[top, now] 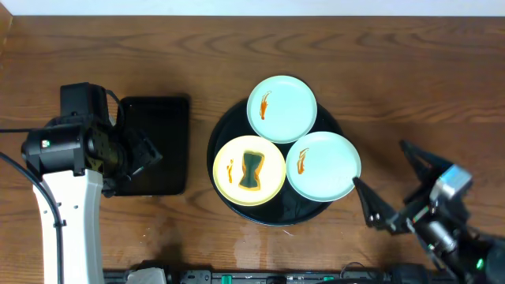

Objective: Clean dirty plates on tray and stack at the side
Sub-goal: 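Move the right gripper to the cream plate's rim and grasp it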

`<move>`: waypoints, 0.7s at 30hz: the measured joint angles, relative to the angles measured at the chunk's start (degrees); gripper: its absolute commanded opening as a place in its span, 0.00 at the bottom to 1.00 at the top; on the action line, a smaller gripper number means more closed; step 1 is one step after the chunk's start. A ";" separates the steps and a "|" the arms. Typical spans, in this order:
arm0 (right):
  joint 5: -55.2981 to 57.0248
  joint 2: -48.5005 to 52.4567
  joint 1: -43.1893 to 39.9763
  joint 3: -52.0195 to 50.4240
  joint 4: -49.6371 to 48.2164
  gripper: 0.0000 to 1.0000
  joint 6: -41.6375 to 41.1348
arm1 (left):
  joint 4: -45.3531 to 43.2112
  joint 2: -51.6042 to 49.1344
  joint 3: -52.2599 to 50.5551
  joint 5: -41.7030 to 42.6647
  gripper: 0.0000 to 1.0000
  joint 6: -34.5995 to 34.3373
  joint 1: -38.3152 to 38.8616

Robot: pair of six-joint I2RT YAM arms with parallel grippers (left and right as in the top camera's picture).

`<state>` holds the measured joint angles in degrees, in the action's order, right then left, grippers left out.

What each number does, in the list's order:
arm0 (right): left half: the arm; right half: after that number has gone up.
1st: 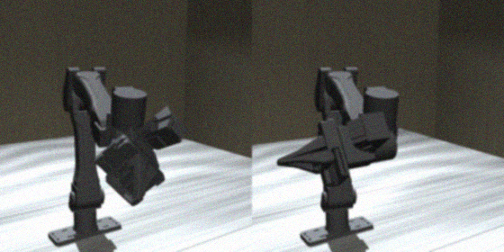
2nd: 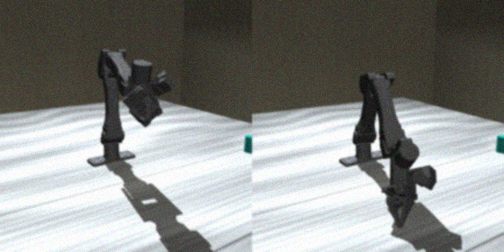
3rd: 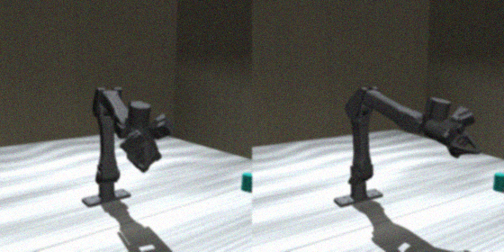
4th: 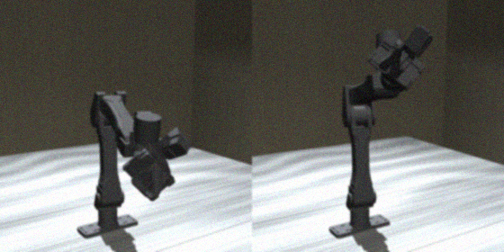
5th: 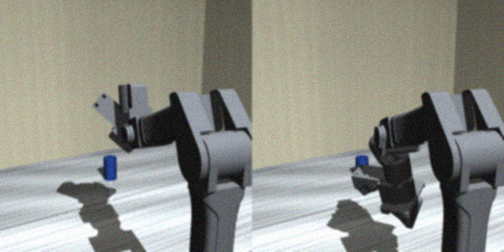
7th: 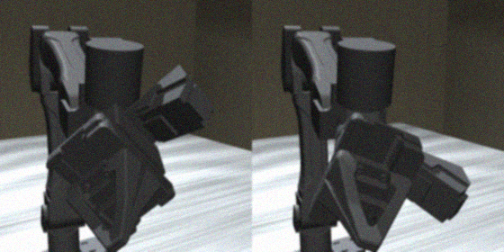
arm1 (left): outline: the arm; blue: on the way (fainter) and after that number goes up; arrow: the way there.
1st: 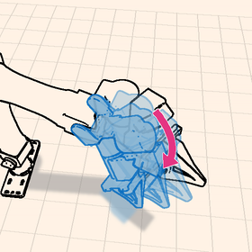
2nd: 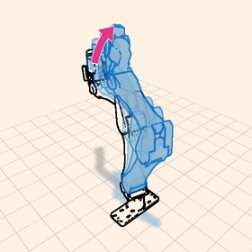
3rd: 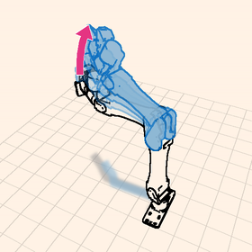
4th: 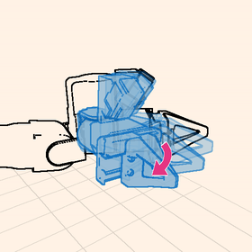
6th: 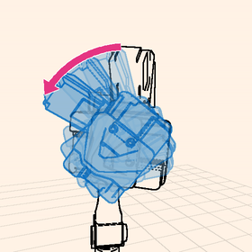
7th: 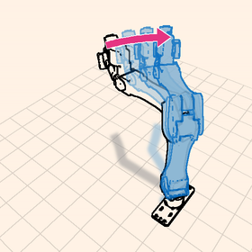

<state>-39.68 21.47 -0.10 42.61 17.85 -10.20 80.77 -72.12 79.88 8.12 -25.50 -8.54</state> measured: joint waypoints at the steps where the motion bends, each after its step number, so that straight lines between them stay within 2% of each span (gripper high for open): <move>1: -1.36 3.06 0.00 3.04 3.10 0.99 1.99 | 0.04 0.00 0.00 0.02 0.77 0.00 0.00; 4: -7.85 10.10 0.00 9.16 6.58 0.99 6.10 | 0.24 0.00 -0.04 0.00 0.77 0.00 0.00; 8: -21.27 17.46 0.00 12.04 0.44 0.99 8.96 | 1.31 0.00 -0.04 0.00 0.77 0.00 0.00; 10: -25.18 20.59 0.00 12.17 -5.81 0.99 5.88 | 1.33 0.00 -0.04 0.00 0.77 0.00 0.00; 14: -28.06 24.65 0.09 12.41 -10.16 0.99 -0.28 | 1.22 0.00 -0.09 -0.13 0.77 0.00 0.00; 17: -28.06 27.41 0.24 12.79 -9.14 0.99 -3.78 | 1.25 0.00 -0.09 -0.17 0.77 0.00 0.00; 21: -28.00 32.46 1.53 16.02 -1.77 0.99 -4.94 | 1.22 0.00 -0.09 -0.17 0.77 0.00 0.00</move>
<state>-67.68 53.93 1.43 58.63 16.08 -15.14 82.00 -72.12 79.79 7.94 -25.50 -8.54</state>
